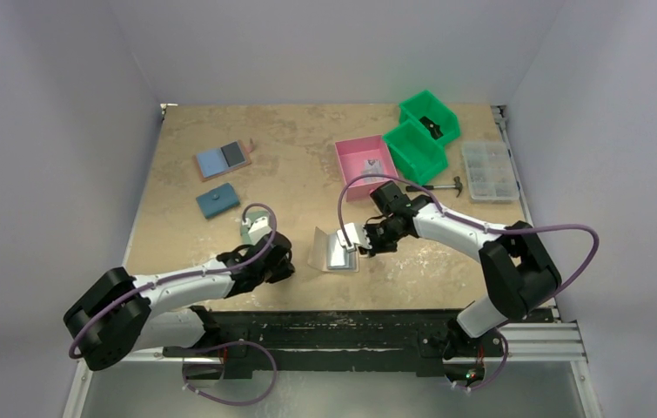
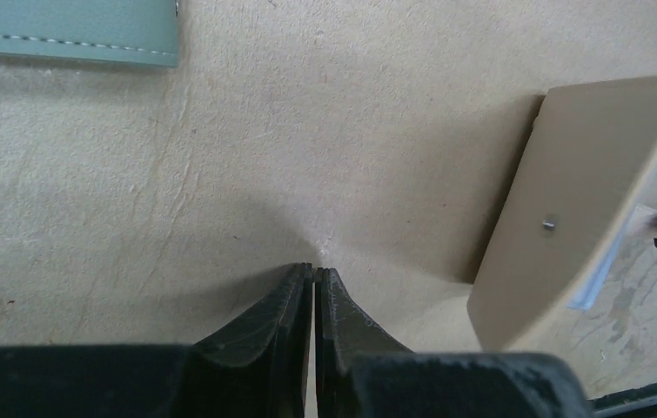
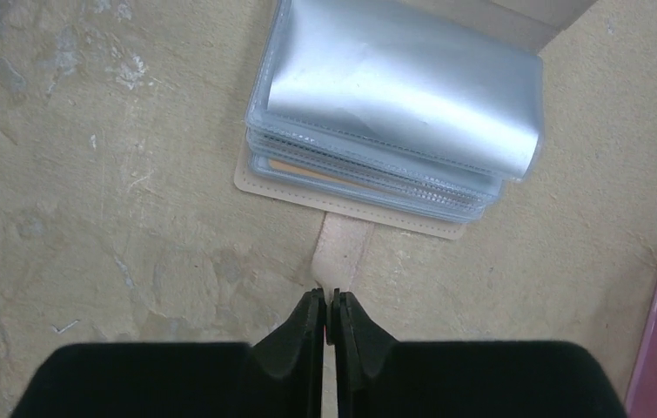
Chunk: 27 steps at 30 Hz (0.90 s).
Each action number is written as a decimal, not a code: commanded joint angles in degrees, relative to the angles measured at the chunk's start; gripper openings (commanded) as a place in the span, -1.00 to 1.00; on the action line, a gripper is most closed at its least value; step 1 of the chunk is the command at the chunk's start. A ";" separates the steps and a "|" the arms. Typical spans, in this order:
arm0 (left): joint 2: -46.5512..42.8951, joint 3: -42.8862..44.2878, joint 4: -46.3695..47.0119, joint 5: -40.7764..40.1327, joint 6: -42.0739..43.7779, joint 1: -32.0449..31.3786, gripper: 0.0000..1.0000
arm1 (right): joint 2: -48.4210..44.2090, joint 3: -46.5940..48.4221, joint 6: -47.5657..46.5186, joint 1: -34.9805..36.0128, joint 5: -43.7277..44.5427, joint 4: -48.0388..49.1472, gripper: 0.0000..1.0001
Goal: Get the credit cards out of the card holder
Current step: Open the card holder at the center of the board, then remove the credit card from the card holder.
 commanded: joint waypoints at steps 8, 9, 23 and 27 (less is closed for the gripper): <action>-10.78 7.72 -7.93 -1.32 8.36 0.26 -0.25 | -1.81 3.78 2.11 -1.24 -11.00 -6.06 -0.27; -12.98 7.46 -6.71 -0.13 9.69 0.26 -0.18 | -1.90 4.35 1.84 -1.56 -12.17 -7.04 -0.24; -15.82 4.85 19.98 20.27 9.07 0.26 0.56 | -4.07 14.94 11.48 -8.19 -22.58 -19.49 0.04; -9.80 7.62 23.30 23.13 7.84 -0.30 0.52 | -5.02 14.50 17.79 -13.68 -27.15 -17.25 -0.01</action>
